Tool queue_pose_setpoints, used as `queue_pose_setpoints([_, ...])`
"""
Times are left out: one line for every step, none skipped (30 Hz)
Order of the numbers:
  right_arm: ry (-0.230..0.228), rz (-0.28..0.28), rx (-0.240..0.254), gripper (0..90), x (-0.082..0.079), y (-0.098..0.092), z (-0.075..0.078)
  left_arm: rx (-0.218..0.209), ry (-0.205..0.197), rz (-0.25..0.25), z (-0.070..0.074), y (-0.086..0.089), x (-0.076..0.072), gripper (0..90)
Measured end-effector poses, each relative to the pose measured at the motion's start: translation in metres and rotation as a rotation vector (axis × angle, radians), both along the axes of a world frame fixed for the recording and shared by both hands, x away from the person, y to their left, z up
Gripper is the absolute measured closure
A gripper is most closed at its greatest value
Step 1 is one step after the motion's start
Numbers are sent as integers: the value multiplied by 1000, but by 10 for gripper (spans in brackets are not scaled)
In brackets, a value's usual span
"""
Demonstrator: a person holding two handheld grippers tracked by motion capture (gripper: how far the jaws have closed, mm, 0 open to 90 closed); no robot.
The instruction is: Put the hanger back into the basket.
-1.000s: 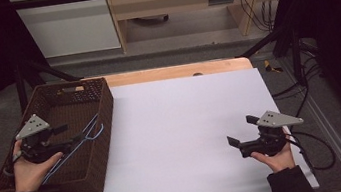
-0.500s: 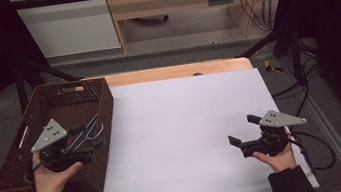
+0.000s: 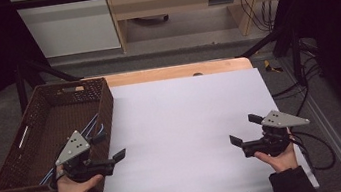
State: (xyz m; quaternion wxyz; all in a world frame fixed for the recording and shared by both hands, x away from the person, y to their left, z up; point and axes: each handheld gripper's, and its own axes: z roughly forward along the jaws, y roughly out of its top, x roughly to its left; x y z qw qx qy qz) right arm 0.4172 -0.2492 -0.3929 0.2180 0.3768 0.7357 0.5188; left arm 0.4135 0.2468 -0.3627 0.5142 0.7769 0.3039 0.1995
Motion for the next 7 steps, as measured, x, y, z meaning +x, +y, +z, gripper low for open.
queue_pose_setpoints([3,-2,2,22,0,0,0,1,1,2,-1,0,0,149])
queue_pose_setpoints([5,-1,2,22,0,1,0,2,1,5,-3,1,-1,148])
queue_pose_setpoints([6,-1,1,22,0,1,0,0,6,3,-4,1,-1,148])
queue_pose_setpoints([6,0,1,22,0,1,0,-3,9,7,-6,2,0,146])
queue_pose_setpoints([5,-1,3,22,0,1,0,1,9,9,-7,3,0,143])
queue_pose_setpoints([4,0,3,22,-1,0,0,-1,14,11,-7,3,1,143])
queue_pose_setpoints([-1,-1,6,22,-1,-1,1,2,12,14,-7,4,1,139])
